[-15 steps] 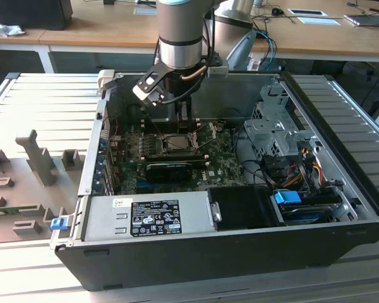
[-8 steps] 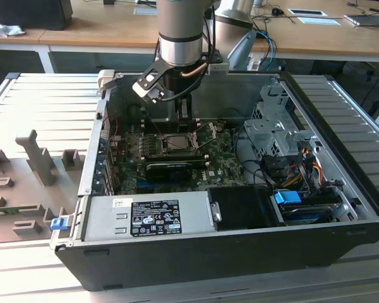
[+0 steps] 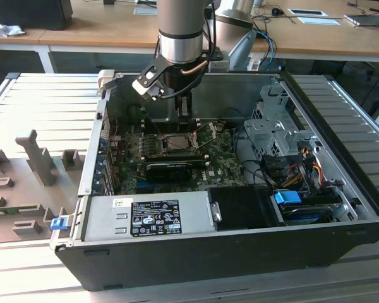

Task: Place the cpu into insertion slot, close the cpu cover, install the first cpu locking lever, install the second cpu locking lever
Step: 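Close the cpu cover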

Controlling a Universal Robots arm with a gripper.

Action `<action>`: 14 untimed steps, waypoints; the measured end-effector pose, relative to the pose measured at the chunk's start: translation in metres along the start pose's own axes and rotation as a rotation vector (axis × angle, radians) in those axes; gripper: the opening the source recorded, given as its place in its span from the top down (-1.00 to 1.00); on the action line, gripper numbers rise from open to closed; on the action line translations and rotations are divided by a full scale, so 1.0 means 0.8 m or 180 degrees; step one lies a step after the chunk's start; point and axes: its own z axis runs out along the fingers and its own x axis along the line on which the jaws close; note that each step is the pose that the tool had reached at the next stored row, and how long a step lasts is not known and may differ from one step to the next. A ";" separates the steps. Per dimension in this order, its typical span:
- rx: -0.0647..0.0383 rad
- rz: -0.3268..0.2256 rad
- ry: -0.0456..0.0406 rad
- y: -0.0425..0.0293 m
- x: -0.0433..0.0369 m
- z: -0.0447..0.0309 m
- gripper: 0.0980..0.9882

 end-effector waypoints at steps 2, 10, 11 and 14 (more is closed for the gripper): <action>0.0000 0.0000 0.0000 0.0002 0.000 -0.0022 0.98; 0.0000 0.0000 0.0000 0.0009 0.000 -0.0116 0.98; 0.0000 0.0000 0.0000 0.0009 0.000 -0.0120 0.98; 0.0000 0.0000 0.0000 0.0011 0.000 -0.0140 0.98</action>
